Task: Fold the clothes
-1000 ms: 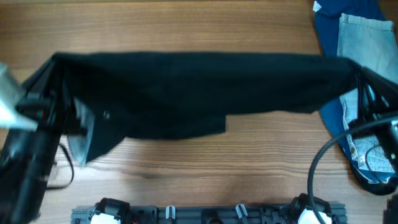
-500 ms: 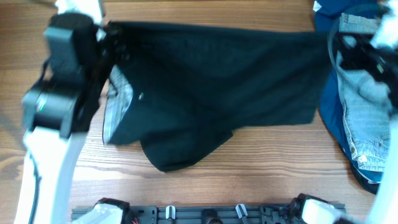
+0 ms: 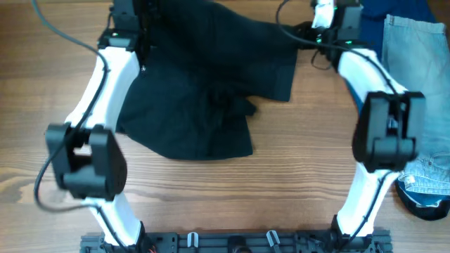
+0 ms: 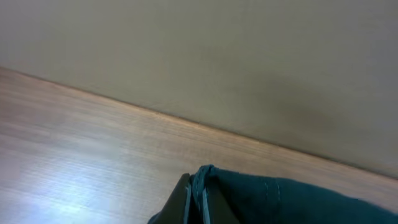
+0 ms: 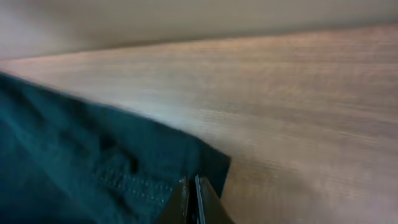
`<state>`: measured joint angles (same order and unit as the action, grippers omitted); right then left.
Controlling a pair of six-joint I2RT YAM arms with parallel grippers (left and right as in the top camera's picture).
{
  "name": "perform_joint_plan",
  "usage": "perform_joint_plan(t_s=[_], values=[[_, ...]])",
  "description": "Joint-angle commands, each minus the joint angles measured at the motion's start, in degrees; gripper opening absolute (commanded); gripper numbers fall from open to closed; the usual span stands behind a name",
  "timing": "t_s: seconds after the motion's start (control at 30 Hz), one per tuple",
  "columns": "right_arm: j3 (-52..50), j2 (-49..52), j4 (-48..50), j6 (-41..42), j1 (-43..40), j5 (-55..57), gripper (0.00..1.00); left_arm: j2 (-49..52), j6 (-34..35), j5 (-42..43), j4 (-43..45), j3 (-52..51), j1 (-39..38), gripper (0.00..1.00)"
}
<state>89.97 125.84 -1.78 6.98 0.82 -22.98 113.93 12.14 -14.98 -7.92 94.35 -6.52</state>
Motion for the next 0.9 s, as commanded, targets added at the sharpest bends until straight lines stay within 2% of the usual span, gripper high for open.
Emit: perform_joint_plan(t_s=[0.0, 0.07, 0.1, 0.13, 0.17, 0.23, 0.27, 0.3, 0.33, 0.37, 0.43, 0.53, 0.63, 0.77, 0.87], values=[[0.39, 3.74, 7.30, 4.44, 2.71, 8.44, 0.04, 4.90, -0.09, -1.16, 5.92, 0.55, 0.55, 0.04], [0.39, 5.14, 11.98, 6.86, 3.89, 10.93, 0.04, 6.86, -0.11, -1.18, 8.66, 0.55, 0.55, 0.08], [0.39, 5.73, 14.10, 7.15, 4.35, 12.04, 0.04, 7.61, -0.09, -1.18, 9.77, 0.55, 0.55, 0.15], [0.39, 5.79, 15.28, 7.19, 4.59, 12.85, 0.05, 7.82, -0.11, -1.18, 10.36, 0.55, 0.55, 0.25], [0.39, 5.86, 16.44, 7.17, 4.81, 13.88, 0.08, 7.91, -0.11, -1.18, 10.67, 0.55, 0.57, 0.39], [0.42, 5.84, 19.65, 7.15, 4.90, 14.64, 0.20, 7.91, -0.13, -1.20, 12.17, 0.55, 1.05, 0.71], [0.48, 5.68, 20.79, 7.15, 4.90, 14.64, 0.33, 7.89, -0.13, -1.18, 13.07, 0.55, 1.33, 0.85], [0.70, 5.46, 21.46, 7.17, 4.83, 14.64, 0.70, 7.82, -0.13, -1.18, 13.68, 0.57, 1.66, 1.00], [1.20, 4.79, 21.46, 7.17, 4.79, 14.58, 0.96, 7.39, -0.13, -1.18, 13.68, 0.57, 2.01, 1.00], [1.40, 3.78, 21.16, 7.17, 4.79, 14.58, 1.00, 6.64, -0.13, -1.18, 12.96, 0.57, 2.27, 1.00], [1.49, 1.49, 20.02, 7.17, 4.76, 13.84, 1.00, 4.90, -0.13, -1.18, 10.86, 0.57, 2.60, 1.00], [1.49, -5.75, 11.52, 7.08, 4.57, 10.21, 1.00, -1.22, -0.13, -1.16, 2.78, 0.57, 2.95, 1.00], [1.49, -14.75, -6.01, 6.23, 4.59, 4.63, 1.00, -8.83, -0.11, -0.17, -11.10, 0.57, 2.84, 1.00], [1.46, -24.96, -31.10, 4.87, 4.72, 3.45, 1.00, -15.89, -0.20, 2.08, -29.49, 0.57, 2.86, 1.00], [1.44, -27.50, -44.78, 2.43, 5.40, 3.15, 0.99, -16.61, -5.01, 3.82, -39.58, 0.52, 3.34, 1.00]])
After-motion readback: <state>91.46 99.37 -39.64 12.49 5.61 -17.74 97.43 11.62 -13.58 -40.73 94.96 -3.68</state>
